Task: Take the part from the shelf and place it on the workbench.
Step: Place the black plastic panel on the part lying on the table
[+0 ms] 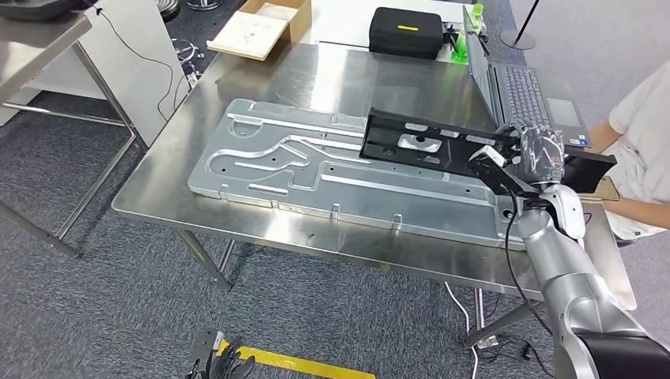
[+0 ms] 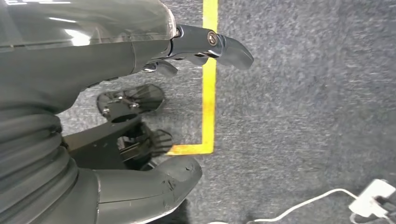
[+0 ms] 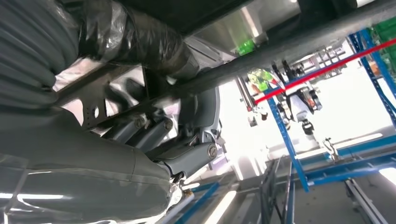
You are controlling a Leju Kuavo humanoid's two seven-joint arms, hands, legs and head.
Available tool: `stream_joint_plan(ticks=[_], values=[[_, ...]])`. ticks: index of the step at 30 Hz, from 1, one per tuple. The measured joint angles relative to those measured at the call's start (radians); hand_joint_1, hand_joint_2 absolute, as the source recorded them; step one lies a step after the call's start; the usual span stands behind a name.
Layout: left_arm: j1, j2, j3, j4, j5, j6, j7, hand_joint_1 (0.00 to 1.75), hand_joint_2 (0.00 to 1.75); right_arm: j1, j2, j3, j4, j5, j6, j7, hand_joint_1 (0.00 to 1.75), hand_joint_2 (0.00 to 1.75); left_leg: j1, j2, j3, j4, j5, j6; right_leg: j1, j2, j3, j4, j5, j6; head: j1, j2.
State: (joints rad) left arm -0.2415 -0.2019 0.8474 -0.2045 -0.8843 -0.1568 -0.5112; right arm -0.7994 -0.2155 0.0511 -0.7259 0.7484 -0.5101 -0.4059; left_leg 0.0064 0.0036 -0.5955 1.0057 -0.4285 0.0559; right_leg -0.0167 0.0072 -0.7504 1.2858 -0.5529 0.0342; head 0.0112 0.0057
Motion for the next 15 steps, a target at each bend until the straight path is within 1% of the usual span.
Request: stream_joint_plan(ticks=[1, 2, 3, 4, 5, 6, 7, 8, 9, 10, 11, 12, 13, 14, 15], values=[[0.001, 0.0, -0.001, 0.0, -0.002, 0.004, 0.003, 0.0, 0.87, 0.002, 0.0, 0.0, 0.002, -0.003, 0.002, 0.0, 0.0, 1.75, 0.001, 0.0, 0.0, 0.002, -0.001, -0.002, -0.004, -0.002, -0.005, 0.01, 0.007, 0.004, 0.0, 0.0], [0.002, 0.0, -0.002, 0.0, -0.004, 0.007, 0.005, 0.0, 0.44, 0.002, 0.0, 0.0, 0.003, -0.007, 0.004, 0.0, 0.0, 1.75, 0.002, 0.0, -0.001, 0.006, -0.003, -0.005, -0.008, -0.004, 0.008, -0.016, 0.031, 0.008, 0.0, 0.0], [0.002, 0.0, -0.004, 0.0, -0.004, 0.009, 0.005, 0.0, 0.0, 0.001, -0.001, 0.0, 0.003, -0.01, 0.005, 0.0, 0.0, 1.75, 0.004, 0.0, -0.001, 0.011, -0.007, -0.009, -0.012, -0.006, 0.04, -0.078, 0.066, 0.011, 0.0, 0.0], [0.002, 0.0, -0.006, 0.0, -0.001, 0.01, 0.005, 0.0, 0.0, 0.0, -0.003, 0.0, 0.003, -0.013, 0.007, -0.001, 0.0, 1.75, 0.005, 0.0, -0.002, 0.016, -0.01, -0.014, -0.014, -0.008, 0.075, -0.144, 0.091, 0.013, 0.0, 0.0], [0.0, 0.0, -0.007, 0.0, 0.001, 0.01, 0.004, 0.0, 0.0, -0.002, -0.004, 0.0, 0.003, -0.017, 0.008, -0.001, 0.0, 1.75, 0.004, -0.001, -0.003, 0.022, -0.014, -0.02, -0.013, -0.009, 0.102, -0.199, 0.108, 0.011, 0.0, 0.0], [-0.001, 0.0, -0.007, 0.0, 0.004, 0.01, 0.003, 0.0, 0.0, -0.003, -0.006, 0.0, 0.003, -0.021, 0.011, -0.002, 0.0, 1.75, 0.003, -0.001, -0.005, 0.025, -0.016, -0.026, -0.012, -0.009, 0.117, -0.23, 0.114, 0.007, 0.0, 0.0], [-0.002, 0.001, -0.007, 0.0, 0.005, 0.01, 0.002, 0.0, 0.0, -0.004, -0.007, 0.0, 0.003, -0.024, 0.014, -0.002, 0.0, 1.75, 0.001, -0.002, -0.006, 0.026, -0.017, -0.031, -0.009, -0.007, 0.119, -0.238, 0.11, 0.001, -0.001, 0.0], [-0.002, 0.001, -0.007, 0.0, 0.005, 0.011, 0.0, 0.0, 0.0, -0.004, -0.008, 0.0, 0.003, -0.026, 0.019, -0.003, 0.0, 1.75, -0.001, -0.002, -0.007, 0.026, -0.017, -0.036, -0.006, -0.005, 0.118, -0.239, 0.112, -0.006, -0.001, 0.0], [-0.002, 0.001, -0.007, 0.0, 0.005, 0.012, 0.0, 0.0, 0.0, -0.004, -0.009, 0.0, 0.003, -0.028, 0.024, -0.002, 0.0, 1.75, 0.0, -0.002, -0.007, 0.026, -0.018, -0.041, -0.007, -0.005, 0.119, -0.24, 0.112, -0.013, -0.001, 0.0], [-0.002, 0.001, -0.007, 0.0, 0.005, 0.013, 0.0, 0.0, 0.0, -0.004, -0.01, 0.0, 0.003, -0.028, 0.032, -0.002, 0.0, 1.75, 0.001, -0.002, -0.009, 0.032, -0.025, -0.045, -0.008, -0.005, 0.119, -0.241, 0.114, -0.02, -0.001, 0.0], [-0.002, 0.001, -0.007, 0.0, 0.005, 0.013, -0.001, 0.0, 0.0, -0.005, -0.011, 0.0, 0.003, -0.028, 0.041, -0.001, 0.0, 1.75, 0.003, -0.002, -0.017, 0.052, -0.041, -0.049, -0.008, -0.005, 0.12, -0.243, 0.116, -0.029, -0.001, 0.0], [-0.003, 0.001, -0.007, 0.0, 0.005, 0.014, -0.001, 0.0, 0.0, -0.005, -0.011, 0.0, 0.003, -0.027, 0.051, -0.001, 0.0, 1.75, 0.004, -0.002, -0.035, 0.095, -0.068, -0.052, -0.008, -0.005, 0.121, -0.246, 0.117, -0.036, -0.001, 0.0], [-0.002, 0.001, -0.008, 0.0, 0.005, 0.014, -0.001, 0.0, 0.0, -0.004, -0.012, 0.0, 0.003, -0.028, 0.061, 0.0, 0.0, 1.75, 0.005, -0.002, -0.061, 0.157, -0.102, -0.054, -0.006, -0.005, 0.121, -0.246, 0.118, -0.04, -0.001, 0.0], [-0.002, 0.001, -0.008, 0.0, 0.005, 0.014, -0.001, 0.0, 0.0, -0.004, -0.012, 0.0, 0.003, -0.029, 0.07, 0.0, 0.0, 1.75, 0.005, -0.002, -0.092, 0.226, -0.134, -0.055, -0.004, -0.005, 0.12, -0.246, 0.118, -0.043, -0.001, 0.0], [-0.001, 0.001, -0.008, 0.0, 0.005, 0.014, -0.001, 0.0, 0.0, -0.002, -0.013, 0.0, 0.003, -0.031, 0.077, 0.0, 0.0, 1.75, 0.005, -0.002, -0.117, 0.283, -0.154, -0.055, -0.002, -0.004, 0.119, -0.245, 0.118, -0.044, -0.001, 0.0]])
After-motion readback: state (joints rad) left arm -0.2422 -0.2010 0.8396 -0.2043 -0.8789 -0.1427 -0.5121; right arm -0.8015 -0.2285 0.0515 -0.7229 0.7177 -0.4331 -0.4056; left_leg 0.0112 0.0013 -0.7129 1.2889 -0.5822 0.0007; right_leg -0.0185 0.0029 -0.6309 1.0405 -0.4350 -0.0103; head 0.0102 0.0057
